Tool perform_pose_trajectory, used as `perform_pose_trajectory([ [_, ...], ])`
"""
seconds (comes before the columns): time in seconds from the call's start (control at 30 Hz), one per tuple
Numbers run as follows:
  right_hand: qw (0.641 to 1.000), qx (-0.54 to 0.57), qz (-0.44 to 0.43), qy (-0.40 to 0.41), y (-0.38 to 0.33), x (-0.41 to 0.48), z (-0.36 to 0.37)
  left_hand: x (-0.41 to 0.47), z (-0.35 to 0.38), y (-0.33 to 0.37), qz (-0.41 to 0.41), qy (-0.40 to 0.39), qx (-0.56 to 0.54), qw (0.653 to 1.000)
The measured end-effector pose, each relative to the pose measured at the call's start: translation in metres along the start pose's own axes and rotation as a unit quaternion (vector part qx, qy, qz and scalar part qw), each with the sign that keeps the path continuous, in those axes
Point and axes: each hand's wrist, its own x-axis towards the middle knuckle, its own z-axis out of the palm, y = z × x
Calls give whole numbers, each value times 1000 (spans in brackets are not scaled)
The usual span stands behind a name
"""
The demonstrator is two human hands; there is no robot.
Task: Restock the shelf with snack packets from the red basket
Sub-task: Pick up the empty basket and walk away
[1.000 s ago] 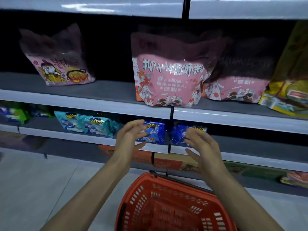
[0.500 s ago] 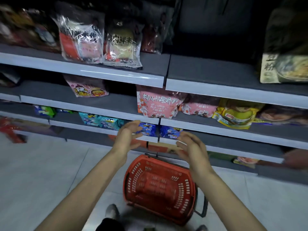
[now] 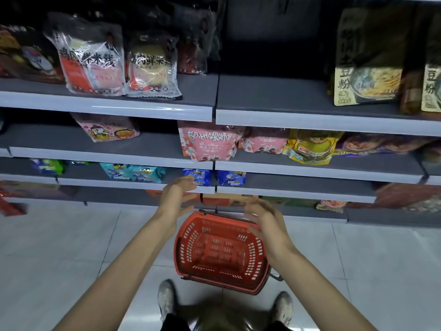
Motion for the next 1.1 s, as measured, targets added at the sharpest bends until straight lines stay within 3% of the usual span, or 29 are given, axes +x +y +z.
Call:
perform_pose_trajectory([
  [0.43, 996, -56, 62, 14, 71, 62, -41, 76, 0, -97, -69, 6, 115, 991],
  [0.7, 986, -134, 99, 19, 159, 158, -85, 165, 8, -213, -89, 49, 202, 974],
  [0.9, 965, -234, 112, 46, 260, 245, -129, 253, -13, -302, -80, 54, 310, 946],
  [1.1, 898, -409, 38, 156, 345, 296, -150, 300, -21, -351, -83, 91, 331, 935],
])
